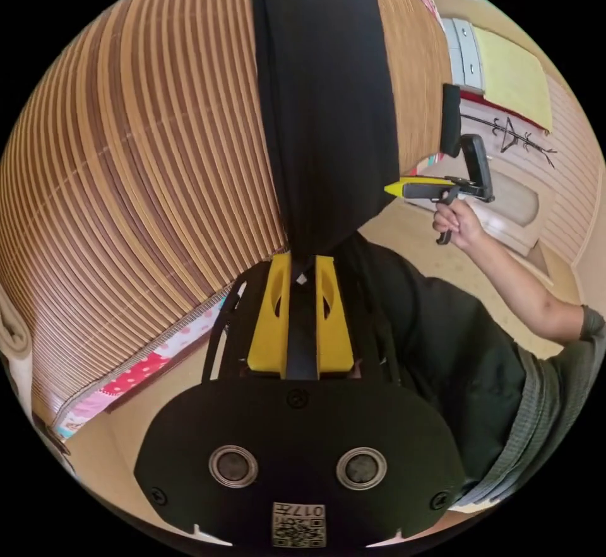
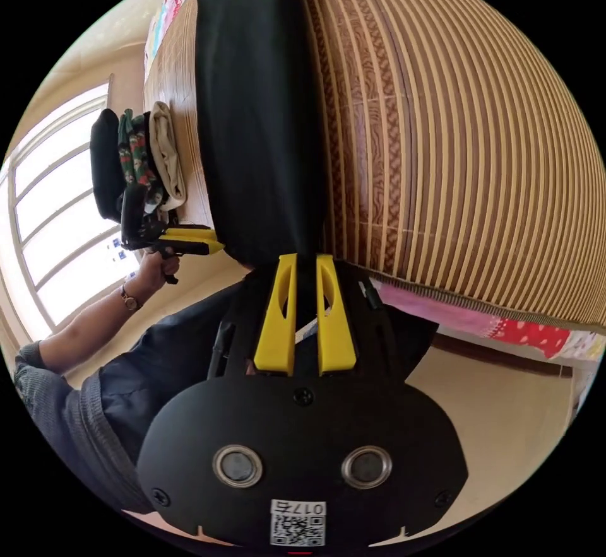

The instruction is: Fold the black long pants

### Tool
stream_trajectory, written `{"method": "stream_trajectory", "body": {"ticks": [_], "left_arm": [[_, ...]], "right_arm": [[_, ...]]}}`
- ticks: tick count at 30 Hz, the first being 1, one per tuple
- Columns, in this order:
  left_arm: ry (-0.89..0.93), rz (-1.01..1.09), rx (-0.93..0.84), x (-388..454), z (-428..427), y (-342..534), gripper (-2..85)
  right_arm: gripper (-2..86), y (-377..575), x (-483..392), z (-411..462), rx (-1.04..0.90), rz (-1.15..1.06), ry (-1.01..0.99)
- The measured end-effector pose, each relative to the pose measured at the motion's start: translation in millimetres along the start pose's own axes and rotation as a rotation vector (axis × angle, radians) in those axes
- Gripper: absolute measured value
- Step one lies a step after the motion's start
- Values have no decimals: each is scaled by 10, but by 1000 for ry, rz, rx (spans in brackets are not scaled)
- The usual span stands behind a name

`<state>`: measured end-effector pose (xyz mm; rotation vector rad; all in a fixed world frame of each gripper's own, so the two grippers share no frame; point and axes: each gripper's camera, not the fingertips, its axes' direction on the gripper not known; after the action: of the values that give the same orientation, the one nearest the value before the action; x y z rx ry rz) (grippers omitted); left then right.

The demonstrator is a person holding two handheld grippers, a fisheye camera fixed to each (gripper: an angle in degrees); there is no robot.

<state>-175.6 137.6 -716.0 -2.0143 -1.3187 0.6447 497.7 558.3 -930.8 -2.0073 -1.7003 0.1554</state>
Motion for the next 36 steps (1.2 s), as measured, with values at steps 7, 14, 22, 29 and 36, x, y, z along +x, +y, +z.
{"method": "stream_trajectory", "body": {"ticks": [7,14,22,29,36], "left_arm": [[218,-53,280,-457,-504,-490,131],[190,8,296,-353,-537,-1124,104],[357,48,268,-378,-317,-822,46],[545,290,338,334,-423,431,41],[546,594,387,1702,-990,1729,41]], "right_arm": [[112,-544,305,-584,223,13,-247],[127,-1364,159,-536,204,-42,-333],[45,-1278,-74,-290,255,-55,-407],[20,-226,-614,-626,301,-294,-568],[10,1266,-1936,-1272,343,-579,-465]]}}
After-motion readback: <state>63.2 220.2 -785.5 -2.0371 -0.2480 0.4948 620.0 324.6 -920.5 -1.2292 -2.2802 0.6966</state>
